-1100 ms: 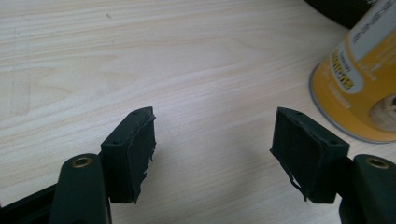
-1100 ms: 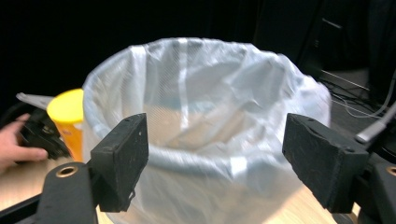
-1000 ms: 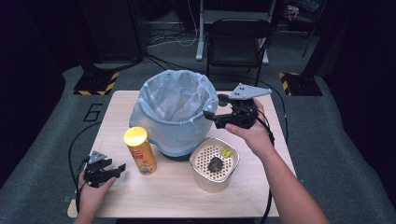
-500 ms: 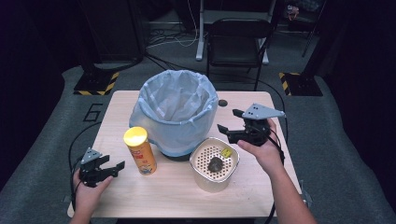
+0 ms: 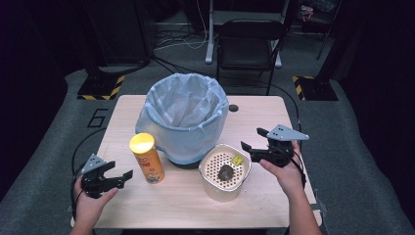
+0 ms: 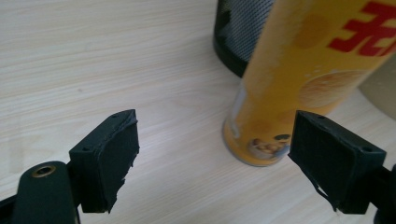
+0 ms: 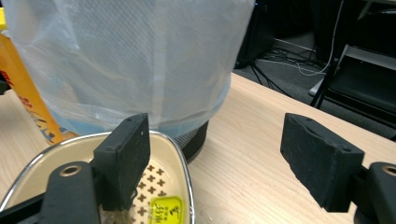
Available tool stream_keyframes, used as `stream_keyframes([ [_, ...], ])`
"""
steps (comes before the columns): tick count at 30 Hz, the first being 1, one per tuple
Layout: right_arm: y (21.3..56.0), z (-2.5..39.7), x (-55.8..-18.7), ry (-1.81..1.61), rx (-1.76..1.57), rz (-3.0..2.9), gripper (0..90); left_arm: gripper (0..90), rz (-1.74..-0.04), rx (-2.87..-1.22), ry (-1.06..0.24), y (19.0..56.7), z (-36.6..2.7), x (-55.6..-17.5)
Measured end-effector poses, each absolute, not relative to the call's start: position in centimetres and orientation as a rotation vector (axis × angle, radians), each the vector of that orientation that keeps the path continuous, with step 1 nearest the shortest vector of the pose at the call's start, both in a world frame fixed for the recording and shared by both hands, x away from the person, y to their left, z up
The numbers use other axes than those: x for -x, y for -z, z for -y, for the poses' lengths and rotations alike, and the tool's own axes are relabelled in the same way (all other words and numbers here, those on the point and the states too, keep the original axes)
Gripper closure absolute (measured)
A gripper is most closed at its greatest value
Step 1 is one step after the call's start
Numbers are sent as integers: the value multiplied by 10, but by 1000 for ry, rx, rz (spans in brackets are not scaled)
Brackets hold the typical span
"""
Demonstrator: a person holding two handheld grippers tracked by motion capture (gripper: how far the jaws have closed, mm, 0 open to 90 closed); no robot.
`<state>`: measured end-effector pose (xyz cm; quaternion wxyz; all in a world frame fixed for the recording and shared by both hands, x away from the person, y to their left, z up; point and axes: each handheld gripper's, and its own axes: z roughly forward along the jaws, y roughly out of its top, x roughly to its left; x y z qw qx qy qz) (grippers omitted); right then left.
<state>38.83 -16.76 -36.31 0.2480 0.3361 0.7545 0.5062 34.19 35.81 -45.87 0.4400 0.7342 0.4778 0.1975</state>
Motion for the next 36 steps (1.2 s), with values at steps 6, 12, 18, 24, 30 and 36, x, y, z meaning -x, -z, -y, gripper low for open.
stream_keyframes([
  [6, 366, 172, -389, -1351, -919, -2068, 240, 156, -1121, -1873, -449, 454, -349, -339],
  [12, 372, 177, -391, -1348, -947, -2067, 240, 151, -1092, -1881, -412, 457, -337, -342],
  [18, 372, 182, -390, -1347, -972, -2054, 240, 153, -1061, -1942, -375, 462, -322, -357],
  [24, 375, 193, -389, -1362, -994, -2037, 240, 150, -1079, -1979, -379, 474, -308, -368],
  [30, 380, 195, -390, -1362, -1022, -2043, 240, 152, -1040, -1992, -412, 476, -299, -376],
  [36, 383, 196, -391, -1368, -1036, -2043, 240, 236, -1032, -2028, -440, 481, -291, -379],
])
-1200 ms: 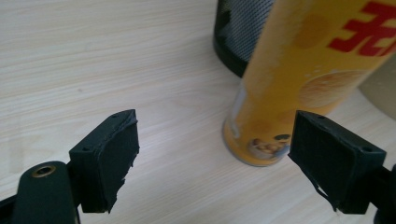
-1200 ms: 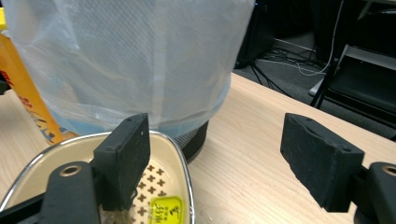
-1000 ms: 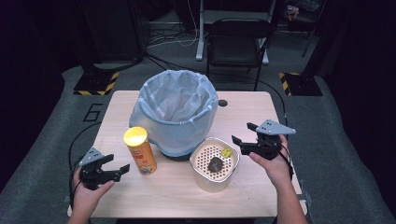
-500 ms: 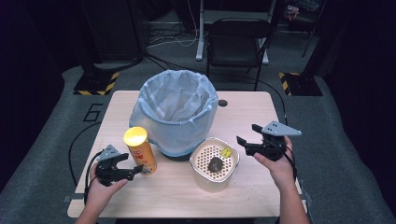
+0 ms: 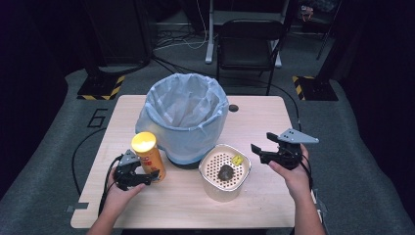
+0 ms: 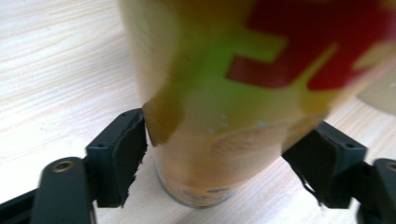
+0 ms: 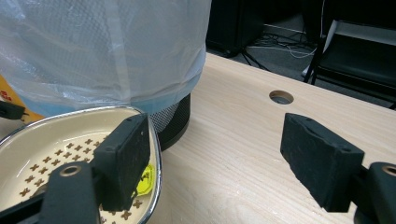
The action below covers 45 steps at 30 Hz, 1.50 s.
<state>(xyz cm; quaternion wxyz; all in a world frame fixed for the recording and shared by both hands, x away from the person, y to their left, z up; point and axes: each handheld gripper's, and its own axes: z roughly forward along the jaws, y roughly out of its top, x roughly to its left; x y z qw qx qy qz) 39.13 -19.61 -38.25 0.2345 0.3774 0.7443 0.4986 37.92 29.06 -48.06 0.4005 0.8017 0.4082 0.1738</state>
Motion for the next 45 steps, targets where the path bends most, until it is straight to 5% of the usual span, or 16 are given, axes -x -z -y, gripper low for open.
stream_keyframes([
  [27, 396, 207, -391, -1341, -1101, -2040, 246, 245, -1012, -1960, -477, 471, -300, -369],
  [45, 402, 212, -392, -1329, -1135, -2043, 247, 245, -1055, -1949, -411, 413, -313, -349],
])
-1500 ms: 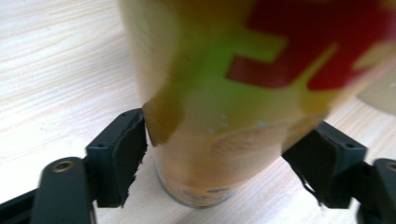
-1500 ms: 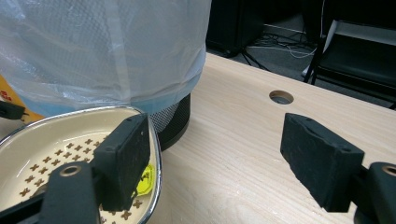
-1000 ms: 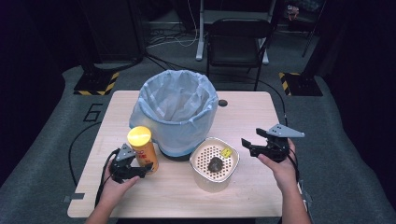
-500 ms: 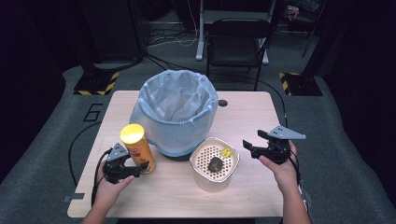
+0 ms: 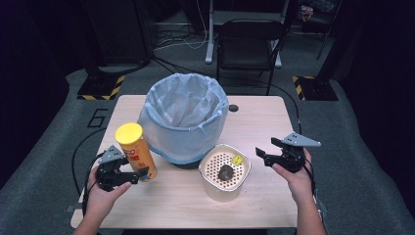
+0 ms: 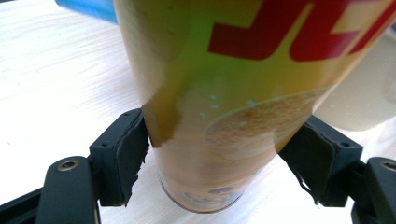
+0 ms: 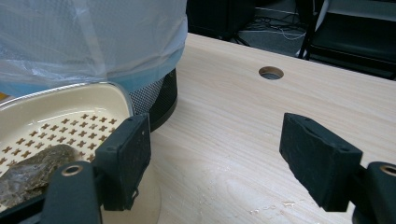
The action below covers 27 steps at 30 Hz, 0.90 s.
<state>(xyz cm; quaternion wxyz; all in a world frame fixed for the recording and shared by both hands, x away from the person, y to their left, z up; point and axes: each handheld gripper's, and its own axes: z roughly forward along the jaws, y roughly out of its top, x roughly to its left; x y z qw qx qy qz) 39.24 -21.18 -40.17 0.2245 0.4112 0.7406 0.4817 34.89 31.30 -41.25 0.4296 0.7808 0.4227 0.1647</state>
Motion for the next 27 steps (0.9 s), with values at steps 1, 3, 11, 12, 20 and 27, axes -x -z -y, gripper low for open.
stream_keyframes([
  [1, 402, 212, -393, -1326, -1132, -2042, 248, 245, -1056, -1951, -416, 408, -314, -347],
  [3, 402, 215, -392, -1325, -1135, -2036, 247, 245, -1060, -1948, -417, 395, -317, -343],
  [11, 403, 219, -392, -1319, -1150, -2030, 248, 245, -1060, -1943, -390, 369, -324, -339],
  [12, 404, 219, -392, -1321, -1157, -2028, 248, 245, -1065, -1946, -392, 365, -324, -338],
  [20, 408, 223, -394, -1311, -1181, -2024, 248, 245, -1045, -1949, -387, 332, -321, -339],
  [27, 413, 225, -396, -1285, -1203, -2034, 248, 245, -1027, -1931, -380, 288, -322, -346],
])
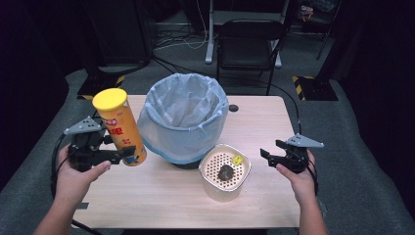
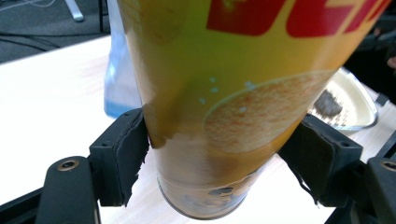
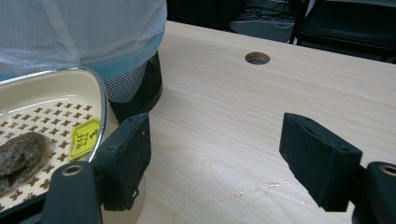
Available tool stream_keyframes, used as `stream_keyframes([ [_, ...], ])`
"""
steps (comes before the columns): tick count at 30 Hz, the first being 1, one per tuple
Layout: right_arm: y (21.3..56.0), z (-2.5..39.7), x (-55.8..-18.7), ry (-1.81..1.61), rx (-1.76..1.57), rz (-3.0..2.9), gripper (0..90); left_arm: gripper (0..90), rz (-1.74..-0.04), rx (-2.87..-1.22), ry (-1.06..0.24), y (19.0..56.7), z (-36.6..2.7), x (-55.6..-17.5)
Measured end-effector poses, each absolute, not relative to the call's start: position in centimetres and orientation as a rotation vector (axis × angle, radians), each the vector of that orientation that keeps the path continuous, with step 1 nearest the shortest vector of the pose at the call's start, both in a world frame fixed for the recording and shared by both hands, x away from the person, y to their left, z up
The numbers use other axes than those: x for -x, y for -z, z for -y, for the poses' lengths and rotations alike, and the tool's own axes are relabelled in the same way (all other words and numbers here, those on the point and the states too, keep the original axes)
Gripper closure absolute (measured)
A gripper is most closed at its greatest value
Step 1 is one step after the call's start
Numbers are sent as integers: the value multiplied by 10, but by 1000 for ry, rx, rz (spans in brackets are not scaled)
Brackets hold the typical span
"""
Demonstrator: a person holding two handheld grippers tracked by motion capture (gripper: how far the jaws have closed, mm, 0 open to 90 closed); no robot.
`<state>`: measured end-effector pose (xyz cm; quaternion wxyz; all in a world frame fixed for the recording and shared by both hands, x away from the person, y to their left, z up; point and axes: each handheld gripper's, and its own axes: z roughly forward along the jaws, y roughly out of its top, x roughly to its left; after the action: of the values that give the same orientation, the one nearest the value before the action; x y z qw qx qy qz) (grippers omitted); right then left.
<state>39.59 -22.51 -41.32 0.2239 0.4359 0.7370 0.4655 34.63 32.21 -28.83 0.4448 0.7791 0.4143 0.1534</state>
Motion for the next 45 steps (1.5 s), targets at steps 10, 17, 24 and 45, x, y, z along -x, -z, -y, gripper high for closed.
stream_keyframes([
  [10, 418, 226, -398, -1277, -1215, -2039, 251, 246, -994, -1927, -400, 245, -313, -357],
  [17, 421, 227, -399, -1271, -1220, -2046, 251, 247, -928, -1864, -406, 212, -291, -383],
  [24, 422, 229, -400, -1276, -1225, -2042, 251, 248, -898, -1829, -424, 197, -263, -418],
  [45, 426, 231, -402, -1298, -1237, -2048, 251, 246, -948, -1937, -371, 251, -209, -481],
])
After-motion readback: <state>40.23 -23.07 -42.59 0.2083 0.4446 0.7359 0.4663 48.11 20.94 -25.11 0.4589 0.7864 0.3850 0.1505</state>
